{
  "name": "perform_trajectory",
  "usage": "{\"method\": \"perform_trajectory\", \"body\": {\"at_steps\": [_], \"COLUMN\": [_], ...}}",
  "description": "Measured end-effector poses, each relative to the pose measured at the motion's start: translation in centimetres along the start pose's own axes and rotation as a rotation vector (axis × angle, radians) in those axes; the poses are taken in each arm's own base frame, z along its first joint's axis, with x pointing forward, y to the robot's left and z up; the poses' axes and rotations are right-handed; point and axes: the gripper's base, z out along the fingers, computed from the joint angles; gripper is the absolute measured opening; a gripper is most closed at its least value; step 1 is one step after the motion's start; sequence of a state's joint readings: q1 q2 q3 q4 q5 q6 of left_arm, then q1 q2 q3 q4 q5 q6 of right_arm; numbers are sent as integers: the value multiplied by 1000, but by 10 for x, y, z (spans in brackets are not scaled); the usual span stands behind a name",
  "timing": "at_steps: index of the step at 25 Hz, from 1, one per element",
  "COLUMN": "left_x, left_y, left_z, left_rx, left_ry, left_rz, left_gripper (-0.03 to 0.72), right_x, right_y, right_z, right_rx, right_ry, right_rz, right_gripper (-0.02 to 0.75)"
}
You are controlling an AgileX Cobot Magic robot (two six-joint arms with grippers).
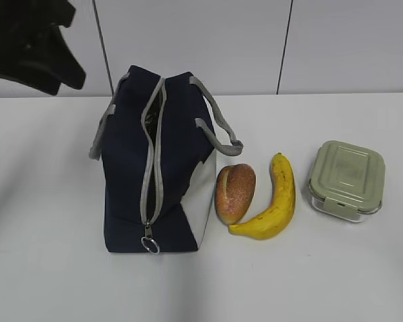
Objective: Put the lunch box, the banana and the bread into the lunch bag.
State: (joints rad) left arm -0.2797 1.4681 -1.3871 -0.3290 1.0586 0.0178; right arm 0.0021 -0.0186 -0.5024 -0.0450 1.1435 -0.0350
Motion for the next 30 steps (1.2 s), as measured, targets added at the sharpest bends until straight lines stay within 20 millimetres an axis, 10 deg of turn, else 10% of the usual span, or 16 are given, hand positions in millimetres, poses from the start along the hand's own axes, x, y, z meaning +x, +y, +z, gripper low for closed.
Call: {"method": "perform_trajectory", "body": {"at_steps": [10, 21, 30], "left_x": [-52, -53, -53], "left_y": [2, -7, -2], "left_z": [58, 111, 112], "left_rx": [19, 50, 6], "left_ry": [72, 189, 195], "left_rz": [-3, 0, 26], "left_gripper": [330, 326, 23], "right_x": [0, 0, 0], "right_y": [0, 0, 0], "right_z": [0, 0, 0], "right_rx": [0, 0, 0], "right_ry": [0, 0, 0], "right_rz": [0, 0, 0], "right_gripper": [542, 542, 542]}}
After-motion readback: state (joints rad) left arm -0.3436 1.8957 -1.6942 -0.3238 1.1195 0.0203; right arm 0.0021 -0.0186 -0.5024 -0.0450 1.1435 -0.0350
